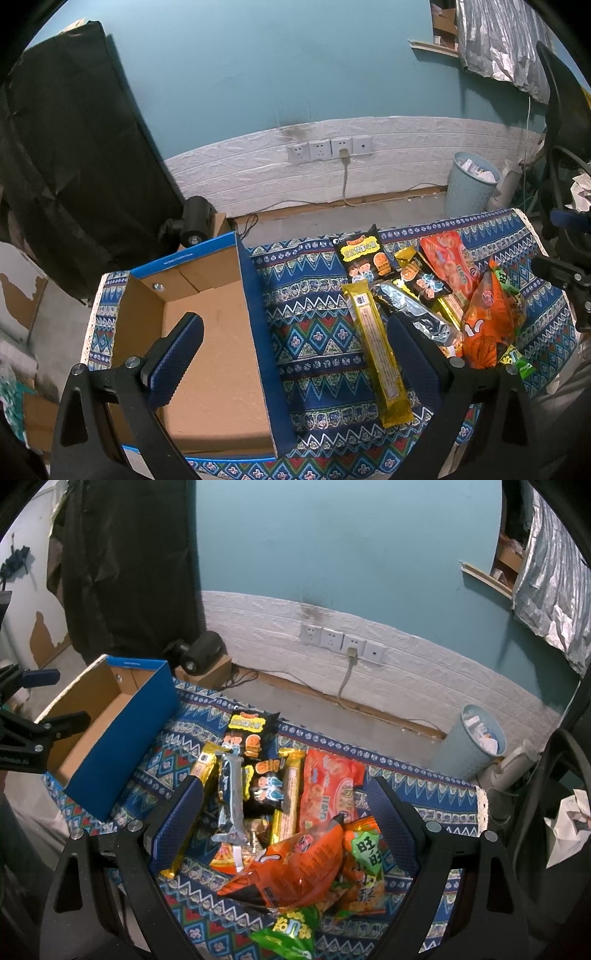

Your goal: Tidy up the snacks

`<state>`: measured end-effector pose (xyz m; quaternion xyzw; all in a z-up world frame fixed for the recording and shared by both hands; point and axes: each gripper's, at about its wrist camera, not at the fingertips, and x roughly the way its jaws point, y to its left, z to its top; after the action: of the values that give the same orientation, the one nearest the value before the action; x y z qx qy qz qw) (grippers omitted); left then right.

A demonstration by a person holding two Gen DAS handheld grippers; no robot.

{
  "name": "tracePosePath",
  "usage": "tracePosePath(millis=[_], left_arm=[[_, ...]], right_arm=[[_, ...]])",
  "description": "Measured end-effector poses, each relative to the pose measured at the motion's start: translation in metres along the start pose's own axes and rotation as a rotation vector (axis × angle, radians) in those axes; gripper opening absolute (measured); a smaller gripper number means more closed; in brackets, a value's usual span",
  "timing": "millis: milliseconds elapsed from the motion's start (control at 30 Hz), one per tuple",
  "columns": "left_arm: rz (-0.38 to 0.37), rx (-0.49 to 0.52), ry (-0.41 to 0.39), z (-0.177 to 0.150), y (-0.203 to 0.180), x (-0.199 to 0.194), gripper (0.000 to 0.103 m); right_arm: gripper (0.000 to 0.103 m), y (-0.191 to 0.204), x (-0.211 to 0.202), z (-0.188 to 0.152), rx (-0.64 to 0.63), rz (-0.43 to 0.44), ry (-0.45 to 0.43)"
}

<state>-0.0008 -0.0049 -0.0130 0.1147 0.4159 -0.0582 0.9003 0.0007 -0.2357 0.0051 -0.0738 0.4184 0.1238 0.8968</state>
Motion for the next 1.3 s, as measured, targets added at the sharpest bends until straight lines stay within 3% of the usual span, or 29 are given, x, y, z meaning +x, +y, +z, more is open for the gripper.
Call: tracePosePath(millis=[1300], left_arm=[[-0.009,0.017,0.026,-0.0003,-0.0065,0.0058,0.101]], right_arm=[[0.089,-0.0021,0.0024,-0.0028,0.006,0.001,0.015]])
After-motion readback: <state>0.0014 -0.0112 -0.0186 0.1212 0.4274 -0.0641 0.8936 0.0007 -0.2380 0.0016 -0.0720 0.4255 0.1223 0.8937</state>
